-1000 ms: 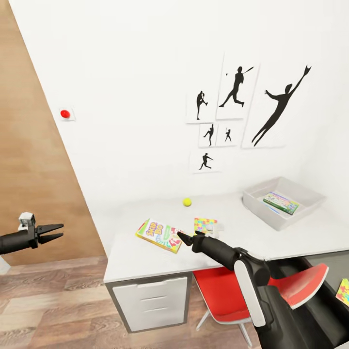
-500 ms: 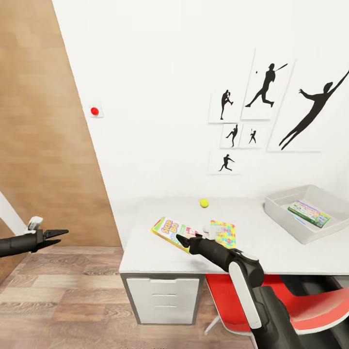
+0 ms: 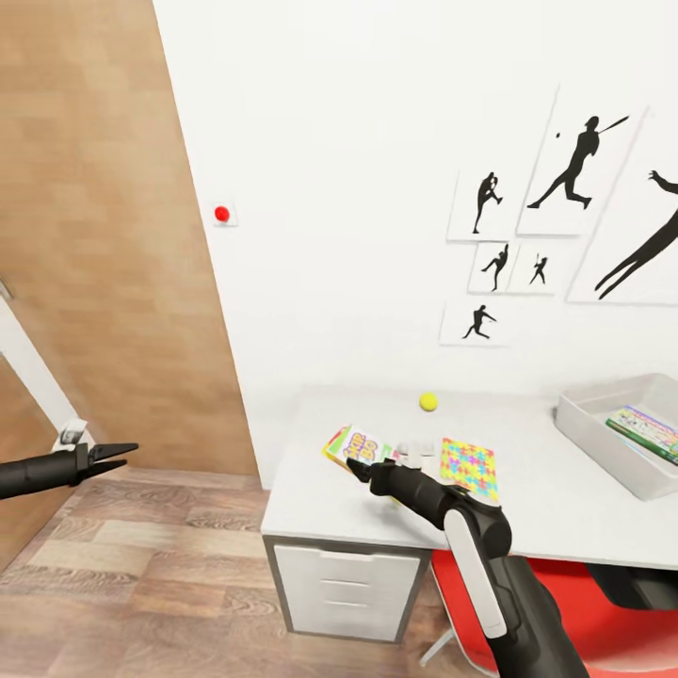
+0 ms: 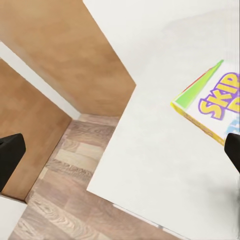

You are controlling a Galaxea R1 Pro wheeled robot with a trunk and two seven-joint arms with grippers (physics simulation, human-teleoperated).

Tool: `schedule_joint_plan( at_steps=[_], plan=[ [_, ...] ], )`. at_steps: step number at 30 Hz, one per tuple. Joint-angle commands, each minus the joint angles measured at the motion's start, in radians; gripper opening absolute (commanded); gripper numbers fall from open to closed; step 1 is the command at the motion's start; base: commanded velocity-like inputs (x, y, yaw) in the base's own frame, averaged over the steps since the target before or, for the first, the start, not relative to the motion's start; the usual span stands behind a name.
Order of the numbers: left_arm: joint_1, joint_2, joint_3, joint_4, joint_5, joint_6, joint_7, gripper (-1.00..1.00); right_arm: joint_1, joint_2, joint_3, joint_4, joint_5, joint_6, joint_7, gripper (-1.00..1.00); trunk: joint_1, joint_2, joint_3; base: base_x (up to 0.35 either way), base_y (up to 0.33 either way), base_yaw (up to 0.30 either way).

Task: Put all the toys in the child's room - the three board games (two on the bed and one on the table), the two jigsaw puzzles on the table, and the tennis ball on the table - inside the toy box on the table in the child's room.

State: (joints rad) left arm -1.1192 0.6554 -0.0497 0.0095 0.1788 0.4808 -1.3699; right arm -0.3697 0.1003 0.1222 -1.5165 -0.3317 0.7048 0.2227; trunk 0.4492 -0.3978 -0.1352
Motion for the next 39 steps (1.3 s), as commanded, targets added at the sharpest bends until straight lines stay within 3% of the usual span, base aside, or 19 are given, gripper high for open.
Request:
schedule_joint_plan(
  at_steps=[1, 4, 7, 9, 11, 15, 19, 22, 23, 26, 28, 32, 39],
  plan=[
    [-0.001, 0.0, -0.006, 0.001, 0.006, 0.01, -0.01, 1.0, -0.001, 0.001, -0.001, -0.001, 0.0, 0.007, -0.004, 1.0, 0.001, -0.002, -0.002, 0.068, 0.011, 0.011],
    [0.004, -0.009, -0.008, 0.001, 0.005, 0.009, -0.026, 1.0, -0.01, 0.016, -0.003, 0.014, -0.001, 0.039, -0.073, 1.0, 0.001, -0.002, -0.002, 0.103, -0.036, 0.006],
    [0.01, -0.028, -0.008, 0.0, 0.003, 0.01, -0.03, 1.0, -0.06, 0.035, -0.019, 0.059, -0.004, 0.08, -0.172, 1.0, 0.001, -0.002, -0.002, 0.13, -0.091, 0.002],
    [0.012, -0.051, -0.009, 0.0, 0.001, 0.011, -0.025, 1.0, -0.141, 0.045, -0.042, 0.13, -0.013, 0.112, -0.255, 1.0, 0.001, -0.002, -0.002, 0.138, -0.112, 0.001],
    [0.014, -0.072, -0.01, 0.0, -0.002, 0.01, -0.016, 1.0, -0.202, 0.049, -0.053, 0.184, -0.023, 0.127, -0.291, 1.0, 0.001, -0.002, -0.002, 0.139, -0.118, 0.0],
    [0.014, -0.097, -0.012, -0.001, -0.003, 0.01, 0.03, 1.0, -0.3, 0.051, -0.07, 0.267, -0.033, 0.168, -0.324, 1.0, 0.001, -0.002, -0.002, 0.133, -0.118, 0.0],
    [0.015, -0.123, -0.018, -0.006, -0.001, 0.01, 0.085, 1.0, -0.411, 0.051, -0.112, 0.381, -0.037, 0.214, -0.371, 1.0, 0.001, -0.002, -0.002, 0.069, -0.062, 0.0],
    [0.015, -0.124, -0.022, -0.02, -0.001, 0.01, 0.038, 1.0, -0.466, 0.051, -0.131, 0.441, -0.037, 0.226, -0.406, 1.0, 0.001, -0.002, -0.002, 0.024, -0.021, 0.0],
    [0.015, -0.124, -0.023, -0.025, -0.002, 0.01, -0.006, 1.0, -0.485, 0.052, -0.136, 0.46, -0.038, 0.23, -0.42, 1.0, 0.001, -0.002, -0.002, 0.011, -0.01, 0.0],
    [0.016, -0.124, -0.026, -0.032, -0.003, 0.01, -0.106, 1.0, -0.506, 0.05, -0.151, 0.487, -0.038, 0.233, -0.438, 1.0, 0.001, -0.002, -0.002, 0.006, 0.003, 0.0],
    [0.019, -0.126, -0.03, -0.034, -0.004, 0.01, -0.134, 1.0, -0.512, 0.049, -0.17, 0.507, -0.038, 0.233, -0.443, 1.0, 0.001, -0.002, -0.002, 0.002, 0.095, 0.0],
    [0.022, -0.126, -0.036, -0.036, -0.004, 0.01, -0.159, 1.0, -0.518, 0.041, -0.207, 0.562, -0.038, 0.232, -0.456, 1.0, 0.001, -0.002, -0.002, 0.007, 0.153, 0.0],
    [0.022, -0.123, -0.037, -0.035, -0.004, 0.01, -0.168, 1.0, -0.52, 0.037, -0.217, 0.584, -0.034, 0.224, -0.476, 1.0, 0.001, -0.002, -0.002, 0.006, 0.086, 0.0]
  ],
)
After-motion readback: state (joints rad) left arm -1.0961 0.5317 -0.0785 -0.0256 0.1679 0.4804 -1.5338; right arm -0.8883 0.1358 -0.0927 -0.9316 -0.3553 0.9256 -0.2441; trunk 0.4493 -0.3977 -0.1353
